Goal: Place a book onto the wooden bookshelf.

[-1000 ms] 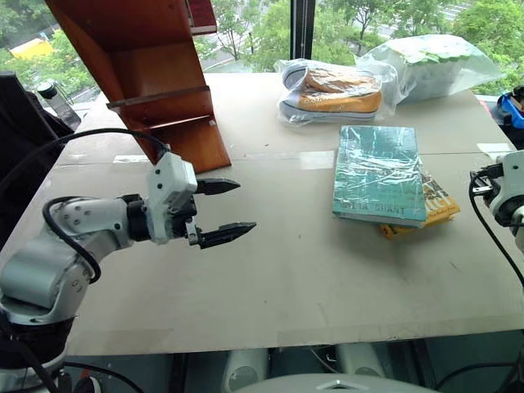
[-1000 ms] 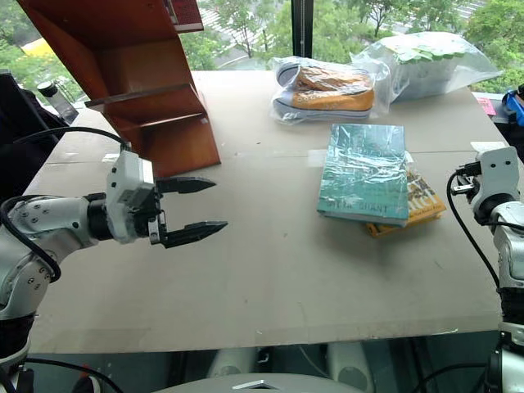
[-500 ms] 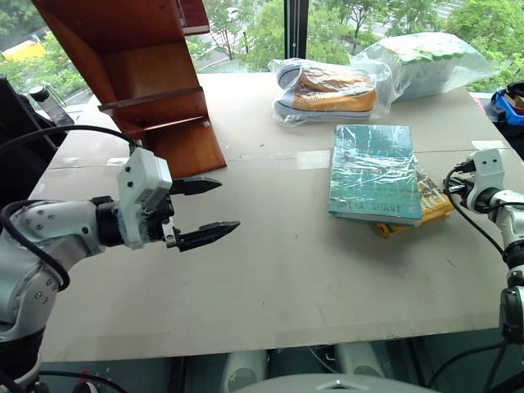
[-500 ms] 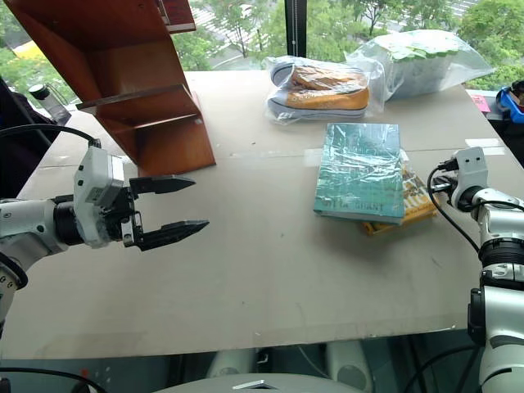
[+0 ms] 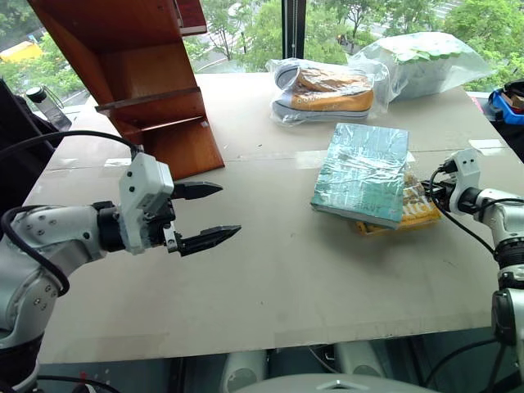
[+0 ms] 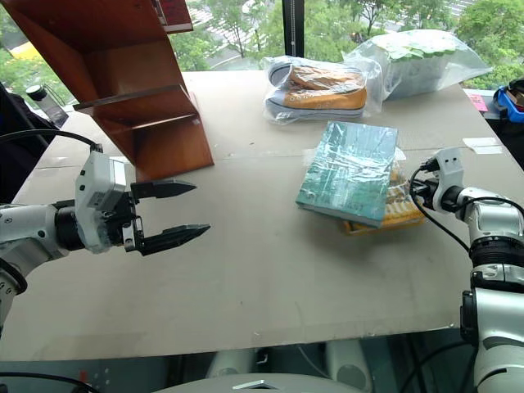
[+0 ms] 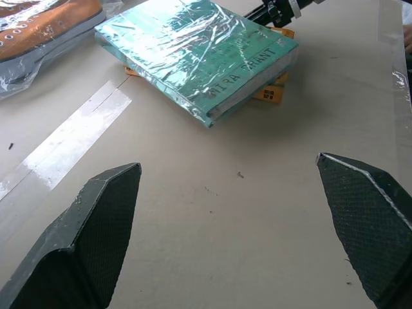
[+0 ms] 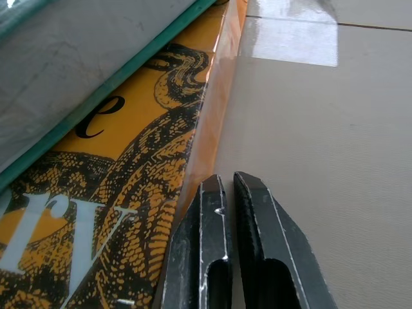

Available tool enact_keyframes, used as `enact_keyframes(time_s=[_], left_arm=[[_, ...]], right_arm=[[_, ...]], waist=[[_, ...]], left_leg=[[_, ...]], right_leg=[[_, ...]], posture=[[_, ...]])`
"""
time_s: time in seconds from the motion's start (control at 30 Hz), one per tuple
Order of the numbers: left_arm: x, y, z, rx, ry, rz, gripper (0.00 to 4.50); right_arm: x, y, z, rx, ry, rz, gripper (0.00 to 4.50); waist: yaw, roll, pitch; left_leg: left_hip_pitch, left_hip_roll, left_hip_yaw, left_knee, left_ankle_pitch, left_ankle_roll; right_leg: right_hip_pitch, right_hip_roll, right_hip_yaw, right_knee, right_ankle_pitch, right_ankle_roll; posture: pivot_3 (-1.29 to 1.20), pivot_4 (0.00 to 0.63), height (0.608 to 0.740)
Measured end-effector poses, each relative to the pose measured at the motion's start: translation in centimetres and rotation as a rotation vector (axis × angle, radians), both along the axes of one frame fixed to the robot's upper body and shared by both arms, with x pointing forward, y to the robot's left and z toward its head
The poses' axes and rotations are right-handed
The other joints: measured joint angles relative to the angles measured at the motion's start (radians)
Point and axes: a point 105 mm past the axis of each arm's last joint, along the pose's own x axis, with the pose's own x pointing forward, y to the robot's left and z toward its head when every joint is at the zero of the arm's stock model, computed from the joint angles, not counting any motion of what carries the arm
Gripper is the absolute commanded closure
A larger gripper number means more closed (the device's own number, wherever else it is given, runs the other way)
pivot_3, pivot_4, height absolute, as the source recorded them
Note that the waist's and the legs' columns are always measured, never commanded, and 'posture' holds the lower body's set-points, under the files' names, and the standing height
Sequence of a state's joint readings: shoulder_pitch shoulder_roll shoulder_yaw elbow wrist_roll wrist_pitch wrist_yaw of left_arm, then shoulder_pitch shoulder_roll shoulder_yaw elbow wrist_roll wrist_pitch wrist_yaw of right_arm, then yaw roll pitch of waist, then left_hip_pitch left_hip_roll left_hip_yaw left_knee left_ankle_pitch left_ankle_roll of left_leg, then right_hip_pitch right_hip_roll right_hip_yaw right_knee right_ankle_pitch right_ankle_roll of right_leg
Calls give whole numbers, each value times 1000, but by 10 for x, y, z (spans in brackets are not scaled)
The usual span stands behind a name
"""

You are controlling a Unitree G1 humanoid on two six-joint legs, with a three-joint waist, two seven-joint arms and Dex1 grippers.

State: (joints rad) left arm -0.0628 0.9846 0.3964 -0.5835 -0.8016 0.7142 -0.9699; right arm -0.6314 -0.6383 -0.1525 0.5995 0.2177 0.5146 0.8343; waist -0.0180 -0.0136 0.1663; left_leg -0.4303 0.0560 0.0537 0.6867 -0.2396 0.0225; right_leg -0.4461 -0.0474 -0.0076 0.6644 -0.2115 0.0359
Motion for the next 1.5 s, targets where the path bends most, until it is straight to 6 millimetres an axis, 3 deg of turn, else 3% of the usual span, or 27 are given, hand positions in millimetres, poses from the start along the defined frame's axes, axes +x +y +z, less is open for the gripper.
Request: enact_keyframes(time_s=[0.2, 0.33, 0.6, 0.73, 0.83, 1.03, 1.4, 1.5], left_arm=[[-1, 1, -3, 3, 8, -1, 0], [-1, 3, -5, 8, 14, 0, 0], [-3, 9, -7, 15, 15, 26, 0], [-3, 9, -8, 18, 13, 30, 0], [-3, 9, -8, 19, 3, 29, 0], [-5, 14, -12, 22, 17, 57, 0], [-12, 22, -12, 37, 16, 98, 0], [-10, 23, -12, 6, 23, 124, 0]], right_arm=[[-8, 35, -2, 25, -4, 103, 4402], [-7, 47, -1, 10, -17, 136, 4402], [37, 27, 16, -147, -127, -40, 4402], [53, 43, 25, -137, -164, -22, 4402], [64, 68, 28, -128, -176, 43, 4402], [65, 100, 23, -98, -167, 166, 4402], [53, 129, 15, -34, -129, 339, 4402], [56, 128, 19, -53, -156, 329, 4402]], waist=[[1, 0, 0], [3, 0, 0], [1, 0, 0], [-3, 0, 1], [-9, 0, 1], [-17, 0, 1], [-24, 0, 2], [-23, 0, 2]], left_leg=[[0, 0, 0, 0, 0, 0], [0, 0, 0, 0, 0, 0], [-1, 0, 1, 0, 0, 0], [-1, 0, 1, -1, 0, 0], [-1, 0, 1, -1, 0, 0], [-1, 0, 1, -1, 0, 0], [-1, 0, 1, -1, 0, 0], [-1, 0, 1, -1, 0, 0]], right_leg=[[0, 0, 0, 0, -1, 0], [0, 0, 0, 0, -1, 0], [-1, 0, 0, 0, 0, -2], [-2, 0, 1, 0, 0, -2], [-2, 0, 1, 0, 0, -2], [-2, 0, 0, 0, 3, 2], [-2, 0, 0, 0, 3, 2], [-2, 0, 0, 0, 3, 2]], posture=[[0, 150, 693], [0, 150, 693], [0, 150, 693], [0, 150, 693], [0, 150, 693], [0, 150, 693], [0, 150, 693], [0, 150, 693]])
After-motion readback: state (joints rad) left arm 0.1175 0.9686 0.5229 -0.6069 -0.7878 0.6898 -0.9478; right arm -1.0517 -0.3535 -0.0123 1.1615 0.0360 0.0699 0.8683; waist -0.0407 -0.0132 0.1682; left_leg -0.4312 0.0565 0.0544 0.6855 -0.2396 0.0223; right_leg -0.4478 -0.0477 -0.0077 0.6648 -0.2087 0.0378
